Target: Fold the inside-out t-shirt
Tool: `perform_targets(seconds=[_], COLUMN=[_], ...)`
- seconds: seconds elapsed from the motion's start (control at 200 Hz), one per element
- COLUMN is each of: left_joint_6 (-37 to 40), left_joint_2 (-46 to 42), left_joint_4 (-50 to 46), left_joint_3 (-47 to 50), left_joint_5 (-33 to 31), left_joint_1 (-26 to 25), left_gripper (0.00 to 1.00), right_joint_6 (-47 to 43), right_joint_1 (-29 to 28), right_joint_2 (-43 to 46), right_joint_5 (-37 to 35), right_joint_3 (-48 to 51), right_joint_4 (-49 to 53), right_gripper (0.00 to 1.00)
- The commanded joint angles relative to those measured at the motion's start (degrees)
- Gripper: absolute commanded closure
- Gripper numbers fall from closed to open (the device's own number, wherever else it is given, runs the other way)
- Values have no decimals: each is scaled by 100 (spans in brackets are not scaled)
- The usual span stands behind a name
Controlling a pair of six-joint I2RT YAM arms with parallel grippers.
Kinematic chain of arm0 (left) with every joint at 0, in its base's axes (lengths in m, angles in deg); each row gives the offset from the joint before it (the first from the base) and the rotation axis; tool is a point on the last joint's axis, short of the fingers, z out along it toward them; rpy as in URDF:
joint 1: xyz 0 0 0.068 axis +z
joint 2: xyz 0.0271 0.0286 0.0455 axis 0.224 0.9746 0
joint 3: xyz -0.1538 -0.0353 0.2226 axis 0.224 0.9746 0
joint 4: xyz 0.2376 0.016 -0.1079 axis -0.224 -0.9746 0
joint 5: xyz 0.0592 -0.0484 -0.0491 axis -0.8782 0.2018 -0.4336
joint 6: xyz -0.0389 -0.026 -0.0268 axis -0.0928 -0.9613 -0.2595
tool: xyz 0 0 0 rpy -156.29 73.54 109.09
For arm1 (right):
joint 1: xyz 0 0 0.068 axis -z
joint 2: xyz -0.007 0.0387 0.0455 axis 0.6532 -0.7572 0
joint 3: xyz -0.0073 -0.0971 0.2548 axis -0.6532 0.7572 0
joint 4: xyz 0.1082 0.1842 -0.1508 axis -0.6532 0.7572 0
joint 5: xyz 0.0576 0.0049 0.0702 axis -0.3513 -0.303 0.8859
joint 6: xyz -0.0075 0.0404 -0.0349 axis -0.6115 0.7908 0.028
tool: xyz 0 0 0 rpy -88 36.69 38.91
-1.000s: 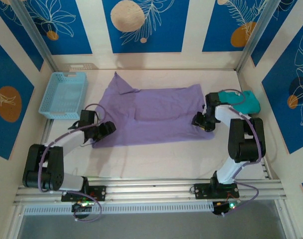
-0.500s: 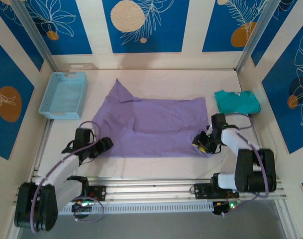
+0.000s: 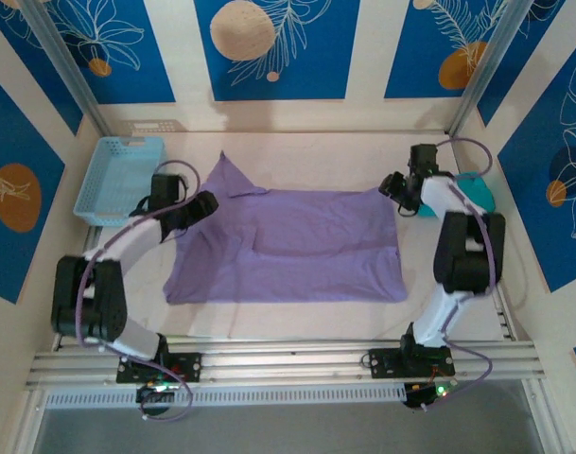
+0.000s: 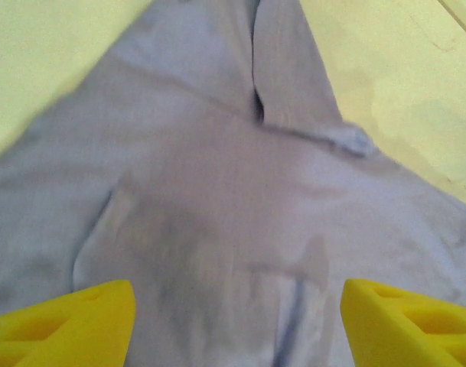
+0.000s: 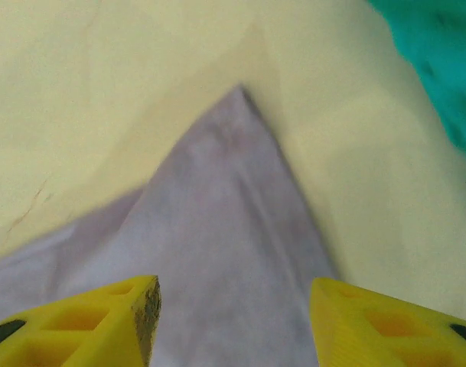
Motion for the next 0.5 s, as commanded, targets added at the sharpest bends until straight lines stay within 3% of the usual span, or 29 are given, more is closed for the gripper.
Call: perform_targets(seconds=[0.0, 0.115, 0.25, 0.395, 0.495], left_joint_6=[398, 641, 813, 1028, 1208], left_joint_2=[604, 1333, 2075, 2941, 3444], left_joint_4=[-11, -392, -650, -1228, -1603], left_joint_3=[-608, -1326, -2110, -3274, -4057], left_joint_5=[-110, -100, 23, 165, 216], left_joint_1=[11, 46, 105, 108, 107], left_gripper=[29, 29, 28, 29, 30], right_joint_6=[-339, -518, -677, -797, -856], right_joint_1=[-10, -67, -106, -98, -98], right_joint_2=[-923, -1782, -2211, -2345, -2343], right_joint_5=[-117, -88, -45, 34, 87], right_joint_3=[-982, -2083, -2658, -2751, -2722], right_joint_4=[657, 1310, 1643, 1690, 1671], right_gripper=[45, 47, 52, 78, 86])
